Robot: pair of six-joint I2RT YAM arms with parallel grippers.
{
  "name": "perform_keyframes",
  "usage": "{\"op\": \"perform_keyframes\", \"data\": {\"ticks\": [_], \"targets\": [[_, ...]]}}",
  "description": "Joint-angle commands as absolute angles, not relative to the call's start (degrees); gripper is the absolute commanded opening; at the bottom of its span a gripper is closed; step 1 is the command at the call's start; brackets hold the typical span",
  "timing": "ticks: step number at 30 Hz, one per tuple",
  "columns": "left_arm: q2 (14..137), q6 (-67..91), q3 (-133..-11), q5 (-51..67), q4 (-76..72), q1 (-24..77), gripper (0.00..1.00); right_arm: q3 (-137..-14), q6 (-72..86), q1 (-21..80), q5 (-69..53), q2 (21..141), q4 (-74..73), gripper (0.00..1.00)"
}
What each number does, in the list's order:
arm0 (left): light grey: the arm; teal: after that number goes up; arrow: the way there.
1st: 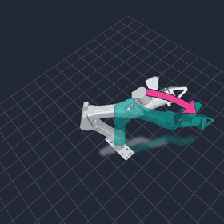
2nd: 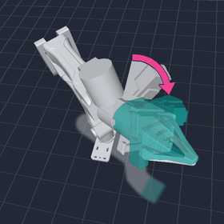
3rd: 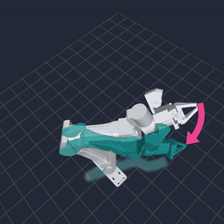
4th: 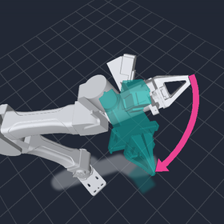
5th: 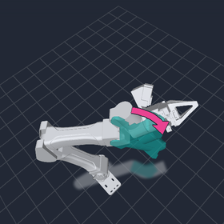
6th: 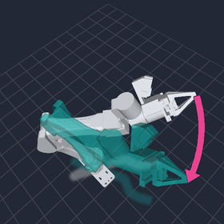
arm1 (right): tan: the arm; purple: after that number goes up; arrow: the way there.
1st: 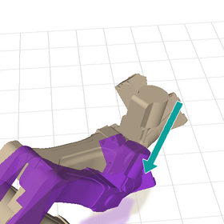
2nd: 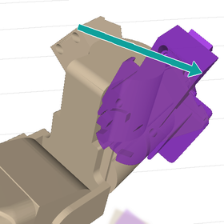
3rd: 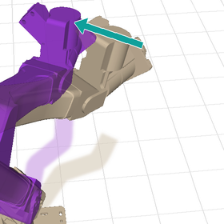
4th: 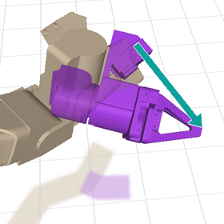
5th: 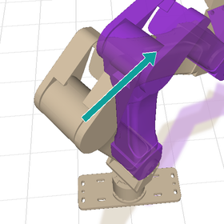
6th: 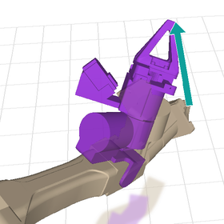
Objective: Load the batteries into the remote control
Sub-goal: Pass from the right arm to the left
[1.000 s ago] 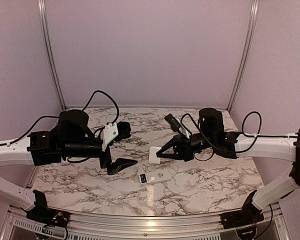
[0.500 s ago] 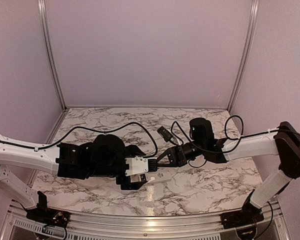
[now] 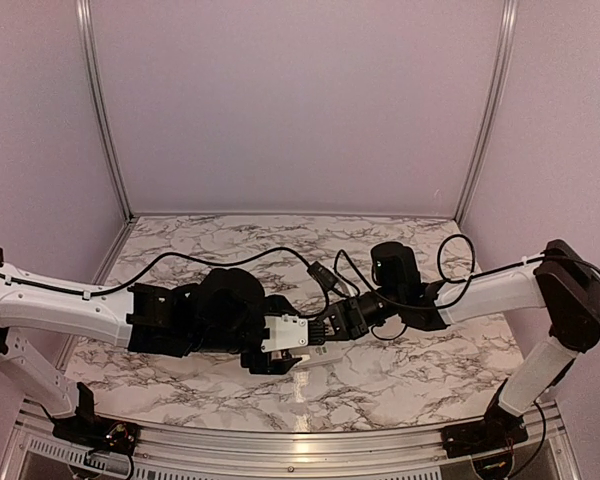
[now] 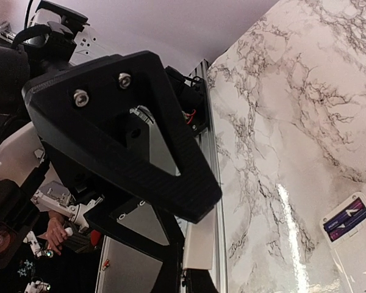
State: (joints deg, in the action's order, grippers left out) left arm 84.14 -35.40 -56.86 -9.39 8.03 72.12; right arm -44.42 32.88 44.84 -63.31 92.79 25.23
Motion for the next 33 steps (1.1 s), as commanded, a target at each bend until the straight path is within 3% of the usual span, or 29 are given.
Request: {"op": "perform_keyframes", "data": {"ticks": [1, 5, 10, 16, 23, 33], "targets": [[86.3, -36.6, -59.4, -7.9, 11.1, 72.3, 0.79, -45.6, 33.7, 45.4, -64.3, 93.5, 27.3, 0.0], [87.4, -37.1, -60.2, -7.6, 12.5, 72.4, 0.75, -45.6, 34.0, 45.5, -64.4, 93.6, 27.7, 0.0], [88.0, -37.2, -60.9, -7.9, 13.1, 72.5, 0.6, -45.5, 34.4, 45.5, -64.8, 94.0, 28.2, 0.0], [87.8, -35.5, -60.5, -9.2, 12.4, 72.4, 0.53, -45.5, 34.9, 45.4, -65.0, 94.4, 28.9, 0.0], [86.2, -25.7, -56.3, -5.7, 9.0, 70.6, 0.51, -44.2, 33.9, 42.3, -64.2, 92.6, 27.3, 0.49], [88.1, -13.4, -50.8, 6.2, 2.2, 63.7, 0.52, -39.2, 32.5, 35.5, -59.7, 89.0, 25.4, 0.53]]}}
